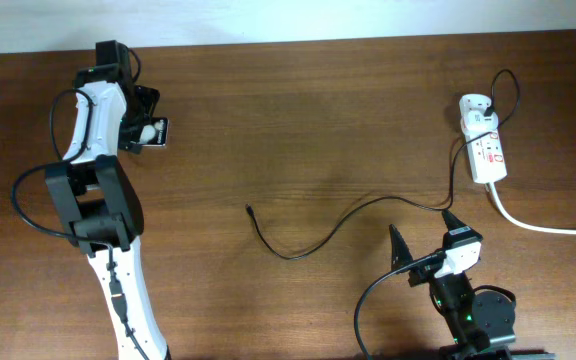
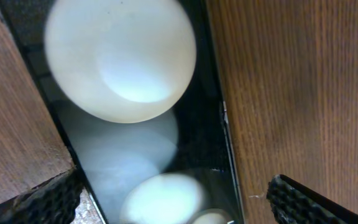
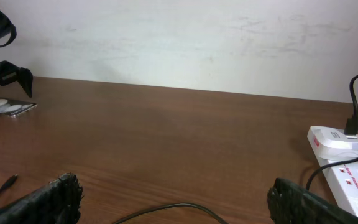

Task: Plug charger to phone and switch on socket
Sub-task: 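Lower the left gripper and close it on the phone's long edges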

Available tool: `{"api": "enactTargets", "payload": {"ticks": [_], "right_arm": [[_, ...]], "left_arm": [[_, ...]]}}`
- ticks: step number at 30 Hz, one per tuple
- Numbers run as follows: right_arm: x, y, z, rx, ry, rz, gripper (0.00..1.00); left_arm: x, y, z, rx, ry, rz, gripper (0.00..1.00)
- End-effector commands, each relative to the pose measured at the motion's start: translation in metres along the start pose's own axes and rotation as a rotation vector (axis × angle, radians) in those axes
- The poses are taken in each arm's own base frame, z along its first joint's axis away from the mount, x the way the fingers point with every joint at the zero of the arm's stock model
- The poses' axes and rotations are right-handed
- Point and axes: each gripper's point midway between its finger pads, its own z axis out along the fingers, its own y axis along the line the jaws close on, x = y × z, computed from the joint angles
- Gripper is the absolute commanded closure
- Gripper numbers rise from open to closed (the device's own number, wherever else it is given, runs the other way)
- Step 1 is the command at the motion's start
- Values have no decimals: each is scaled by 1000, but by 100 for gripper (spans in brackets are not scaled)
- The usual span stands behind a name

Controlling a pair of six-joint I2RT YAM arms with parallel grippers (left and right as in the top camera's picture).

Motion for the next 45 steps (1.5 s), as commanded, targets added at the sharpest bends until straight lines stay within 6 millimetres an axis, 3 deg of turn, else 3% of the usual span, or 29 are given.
{"api": "enactTargets", "payload": {"ticks": [1, 5, 15, 19, 31, 33, 37, 43, 45], "right_arm": [[2, 2, 0, -11, 0, -4, 1], [2, 2, 0, -11, 0, -4, 1], [2, 2, 0, -11, 0, -4, 1], [2, 2, 0, -11, 0, -4, 1], [2, 2, 0, -11, 0, -4, 1], [2, 2, 0, -11, 0, -4, 1], [2, 2, 0, -11, 0, -4, 1], [2, 2, 0, -11, 0, -4, 1], [2, 2, 0, -11, 0, -4, 1]], "left_arm": [[32, 25, 58, -87, 136, -13, 7], [32, 40, 58, -150, 128, -4, 14], [24, 73, 51, -298, 93, 177, 8], [25, 82, 48, -337, 101, 220, 16], [24, 114, 30, -524, 83, 404, 18], [30, 111, 31, -502, 113, 397, 1], [33, 91, 22, -425, 132, 366, 1], [17, 38, -26, -251, 82, 284, 1], [14, 39, -25, -256, 67, 224, 1]]}}
